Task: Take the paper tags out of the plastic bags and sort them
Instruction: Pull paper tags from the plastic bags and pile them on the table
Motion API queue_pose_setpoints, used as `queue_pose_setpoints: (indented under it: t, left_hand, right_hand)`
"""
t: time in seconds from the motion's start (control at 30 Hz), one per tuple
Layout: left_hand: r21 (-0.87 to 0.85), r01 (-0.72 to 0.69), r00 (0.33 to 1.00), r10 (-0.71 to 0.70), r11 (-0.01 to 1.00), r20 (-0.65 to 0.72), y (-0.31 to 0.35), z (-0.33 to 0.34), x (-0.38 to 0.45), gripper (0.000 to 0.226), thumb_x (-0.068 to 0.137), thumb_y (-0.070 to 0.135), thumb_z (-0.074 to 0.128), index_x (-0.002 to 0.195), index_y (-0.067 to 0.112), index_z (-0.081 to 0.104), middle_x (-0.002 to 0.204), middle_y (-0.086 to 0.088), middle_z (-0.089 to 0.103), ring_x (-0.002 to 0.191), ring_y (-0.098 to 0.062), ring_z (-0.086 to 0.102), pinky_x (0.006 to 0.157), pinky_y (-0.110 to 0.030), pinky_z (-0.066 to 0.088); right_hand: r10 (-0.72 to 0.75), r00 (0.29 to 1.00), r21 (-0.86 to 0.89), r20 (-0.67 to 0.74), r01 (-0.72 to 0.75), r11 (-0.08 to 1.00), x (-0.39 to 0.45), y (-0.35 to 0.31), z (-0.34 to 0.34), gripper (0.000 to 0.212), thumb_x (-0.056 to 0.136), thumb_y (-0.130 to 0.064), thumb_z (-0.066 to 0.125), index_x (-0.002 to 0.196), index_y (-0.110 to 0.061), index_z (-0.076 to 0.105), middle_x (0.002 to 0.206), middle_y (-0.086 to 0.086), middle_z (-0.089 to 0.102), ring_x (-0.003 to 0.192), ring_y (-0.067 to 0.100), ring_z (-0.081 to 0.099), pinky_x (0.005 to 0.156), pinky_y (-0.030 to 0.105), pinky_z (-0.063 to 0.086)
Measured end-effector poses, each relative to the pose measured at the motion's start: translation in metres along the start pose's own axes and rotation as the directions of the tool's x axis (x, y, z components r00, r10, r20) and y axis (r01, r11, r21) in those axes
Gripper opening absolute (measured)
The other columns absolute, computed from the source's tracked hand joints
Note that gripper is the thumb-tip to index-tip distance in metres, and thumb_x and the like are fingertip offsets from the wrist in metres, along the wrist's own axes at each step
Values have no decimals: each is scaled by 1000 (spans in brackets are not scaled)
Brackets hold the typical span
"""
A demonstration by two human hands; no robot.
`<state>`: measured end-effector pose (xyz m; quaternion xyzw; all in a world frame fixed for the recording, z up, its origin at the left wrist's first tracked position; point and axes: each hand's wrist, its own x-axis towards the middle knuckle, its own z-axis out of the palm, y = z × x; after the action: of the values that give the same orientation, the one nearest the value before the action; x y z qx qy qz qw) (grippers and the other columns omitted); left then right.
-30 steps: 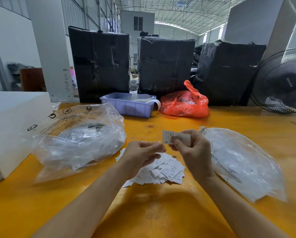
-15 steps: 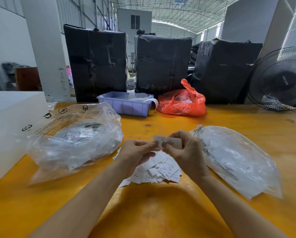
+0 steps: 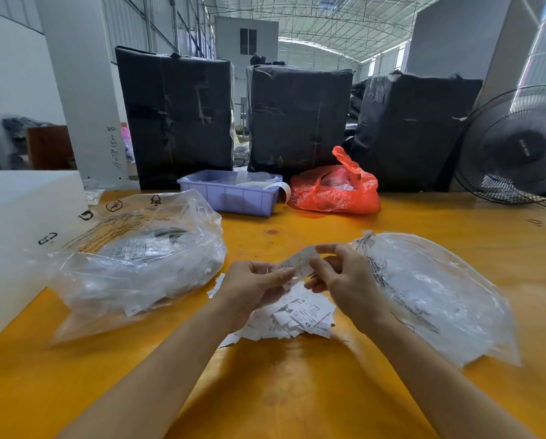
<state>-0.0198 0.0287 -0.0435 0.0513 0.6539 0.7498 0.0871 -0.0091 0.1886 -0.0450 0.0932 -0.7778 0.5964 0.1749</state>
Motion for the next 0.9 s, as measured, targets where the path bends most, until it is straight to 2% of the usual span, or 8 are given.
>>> queue_pose_setpoints:
  t: [0.17, 0.27, 0.33, 0.43, 0.5, 0.6, 0.7, 0.9]
  left_hand:
    - [-52, -51, 999, 51, 997, 3, -2, 3, -1, 8, 77, 6, 71, 81, -2, 70, 74, -13, 71, 62, -18, 67, 59, -23, 57]
    - [-113, -69, 996, 63, 991, -57, -3, 6, -2, 8, 77, 6, 70, 79, -1, 69, 72, -14, 71, 61, -19, 69, 55, -22, 56]
    - [-145, -106, 989, 90, 984, -117, -4, 8, -2, 6, 79, 8, 70, 76, 3, 68, 68, -8, 70, 60, -15, 68, 54, -20, 54]
    - [-147, -163, 970, 132, 976, -204, -9, 15, -1, 3, 82, 13, 68, 81, 10, 67, 79, -5, 70, 73, -17, 67, 58, -21, 55]
    - [-167, -154, 972, 119, 974, -201, -9, 19, -3, 5, 82, 17, 68, 81, 12, 68, 79, -4, 70, 71, -14, 66, 56, -20, 53]
    - [-181, -45, 992, 23, 983, -122, -2, 19, -4, 26, 75, 35, 69, 73, 10, 68, 68, -6, 68, 56, -14, 62, 50, -22, 52]
    - [-99, 69, 994, -76, 993, -74, 5, 12, -4, 45, 69, 48, 65, 76, 4, 66, 63, -8, 70, 56, -18, 65, 59, -30, 57]
    - [13, 84, 996, -84, 996, 13, 10, -4, -4, 12, 79, 15, 71, 84, 5, 69, 73, -10, 74, 58, -13, 68, 55, -22, 57]
  right_hand:
    - [-40, 981, -228, 191, 85, 970, -4, 0, 11, 21, 97, -11, 47, 96, -9, 68, 83, 0, 55, 72, 10, 57, 63, 21, 49]
    - [26, 938, -161, 345, 32, 986, -6, -7, 11, 33, 99, -16, 41, 84, -31, 67, 94, 1, 46, 91, 14, 49, 72, 16, 43]
    - [13, 927, -116, 375, 33, 993, -9, -10, 12, 21, 96, -29, 47, 86, -37, 64, 97, 0, 46, 91, 11, 50, 71, 12, 45]
    - [-110, 944, -110, 312, 151, 982, -12, -11, 17, 26, 86, -25, 66, 91, -49, 57, 97, -7, 57, 82, 6, 60, 70, 13, 49]
    - [-110, 976, -23, 190, 117, 993, -11, -10, 16, 25, 81, -16, 72, 90, -38, 65, 88, -3, 69, 77, 11, 66, 69, 21, 54]
    - [131, 990, 166, 54, -139, 976, -7, -10, 9, 12, 78, -7, 73, 84, -16, 69, 74, 5, 71, 68, 15, 65, 71, 30, 53]
    - [304, 951, 306, 51, -305, 902, -3, -8, 4, 8, 78, -3, 72, 82, -9, 68, 69, 5, 70, 65, 15, 64, 67, 25, 51]
    - [397, 917, 458, 28, -365, 811, 0, -9, 3, 15, 79, 7, 65, 80, -8, 67, 67, 5, 72, 62, 14, 68, 58, 21, 51]
